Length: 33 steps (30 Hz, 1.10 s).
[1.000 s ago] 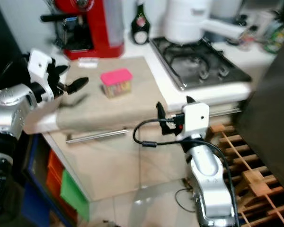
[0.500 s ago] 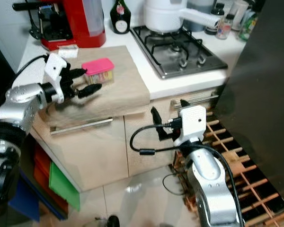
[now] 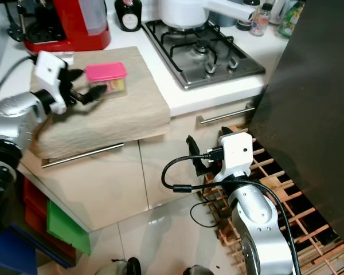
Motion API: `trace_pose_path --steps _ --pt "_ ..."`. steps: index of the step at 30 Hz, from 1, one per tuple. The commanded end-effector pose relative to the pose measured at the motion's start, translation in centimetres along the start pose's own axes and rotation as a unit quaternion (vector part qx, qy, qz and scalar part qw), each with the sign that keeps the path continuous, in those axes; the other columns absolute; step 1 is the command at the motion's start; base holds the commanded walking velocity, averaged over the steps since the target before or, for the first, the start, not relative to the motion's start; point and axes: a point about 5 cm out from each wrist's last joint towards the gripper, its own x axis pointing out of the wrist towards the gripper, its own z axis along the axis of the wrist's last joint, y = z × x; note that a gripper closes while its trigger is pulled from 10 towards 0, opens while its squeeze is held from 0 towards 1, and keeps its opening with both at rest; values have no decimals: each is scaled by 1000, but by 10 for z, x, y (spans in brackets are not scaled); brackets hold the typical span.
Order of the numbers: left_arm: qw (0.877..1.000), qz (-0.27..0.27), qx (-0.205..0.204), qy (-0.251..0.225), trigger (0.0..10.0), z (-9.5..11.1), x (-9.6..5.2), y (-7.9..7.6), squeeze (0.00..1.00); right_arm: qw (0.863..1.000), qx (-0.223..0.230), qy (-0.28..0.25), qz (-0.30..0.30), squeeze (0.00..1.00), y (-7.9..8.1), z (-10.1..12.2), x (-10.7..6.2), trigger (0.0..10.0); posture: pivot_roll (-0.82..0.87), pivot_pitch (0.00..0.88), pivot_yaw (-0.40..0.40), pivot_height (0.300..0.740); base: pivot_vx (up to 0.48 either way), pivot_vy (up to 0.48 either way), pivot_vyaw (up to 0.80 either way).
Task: Restocking fridge
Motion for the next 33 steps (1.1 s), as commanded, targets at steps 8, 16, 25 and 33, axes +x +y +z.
trace_pose_path --steps 8,16,25,33 --pt "999 41 -6 29 10000 -9 -5 9 0 1000 -3 2 8 0 0 4 -5 10000 -183 90 23 740 0 0 0" --pt "998 41 -3 55 10000 -16 -1 4 0 1000 -6 9 9 0 0 3 -11 10000 -208 98 28 740 0 0 0" --pt "995 69 23 68 10000 -13 4 3 0 1000 -6 13 2 0 -1 3 -14 10000 -214 104 33 740 0 0 0" --pt "967 215 103 88 10000 -6 -1 23 0 1000 -5 18 3 0 1 1 -14 10000 -212 106 33 740 0 0 0"
